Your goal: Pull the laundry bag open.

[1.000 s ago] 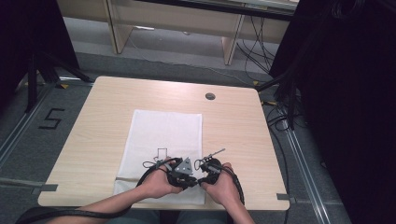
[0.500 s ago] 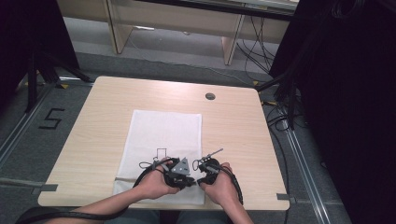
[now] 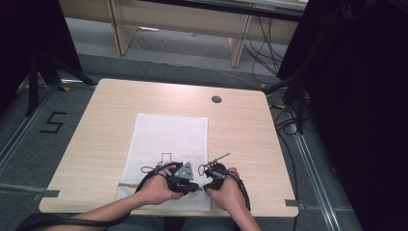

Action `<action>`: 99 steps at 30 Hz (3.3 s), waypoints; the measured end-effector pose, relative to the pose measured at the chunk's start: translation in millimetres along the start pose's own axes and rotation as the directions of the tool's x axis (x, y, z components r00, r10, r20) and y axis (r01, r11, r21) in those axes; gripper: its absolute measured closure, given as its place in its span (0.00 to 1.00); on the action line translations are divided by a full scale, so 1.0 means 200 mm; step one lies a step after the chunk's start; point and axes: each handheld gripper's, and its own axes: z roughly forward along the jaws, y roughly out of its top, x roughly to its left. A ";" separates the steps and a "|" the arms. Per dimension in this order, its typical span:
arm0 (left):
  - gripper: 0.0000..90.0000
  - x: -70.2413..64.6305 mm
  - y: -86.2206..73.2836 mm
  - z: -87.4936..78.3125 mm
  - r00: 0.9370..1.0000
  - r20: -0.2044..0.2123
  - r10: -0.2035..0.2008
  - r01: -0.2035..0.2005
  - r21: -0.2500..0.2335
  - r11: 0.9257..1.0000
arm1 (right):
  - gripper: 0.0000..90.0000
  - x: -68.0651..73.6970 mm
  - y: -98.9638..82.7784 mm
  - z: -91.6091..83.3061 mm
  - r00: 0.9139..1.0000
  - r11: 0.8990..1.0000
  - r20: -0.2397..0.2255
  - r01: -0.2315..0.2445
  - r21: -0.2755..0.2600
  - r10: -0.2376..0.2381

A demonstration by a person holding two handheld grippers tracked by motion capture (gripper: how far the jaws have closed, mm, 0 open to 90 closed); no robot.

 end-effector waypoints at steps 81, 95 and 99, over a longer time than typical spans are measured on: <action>0.97 0.03 -0.06 -0.16 1.000 -0.003 -0.018 0.018 -0.001 1.000 | 1.00 0.00 0.00 0.00 1.000 1.000 -0.027 -0.009 -0.010 0.009; 0.97 0.04 -0.08 -0.17 1.000 -0.005 -0.029 0.029 -0.005 1.000 | 1.00 0.00 0.00 0.00 0.999 1.000 -0.024 -0.025 -0.008 0.025; 0.97 0.04 -0.08 -0.18 1.000 -0.009 -0.013 0.013 0.000 1.000 | 1.00 0.00 0.00 0.00 0.999 1.000 -0.023 -0.025 -0.007 0.025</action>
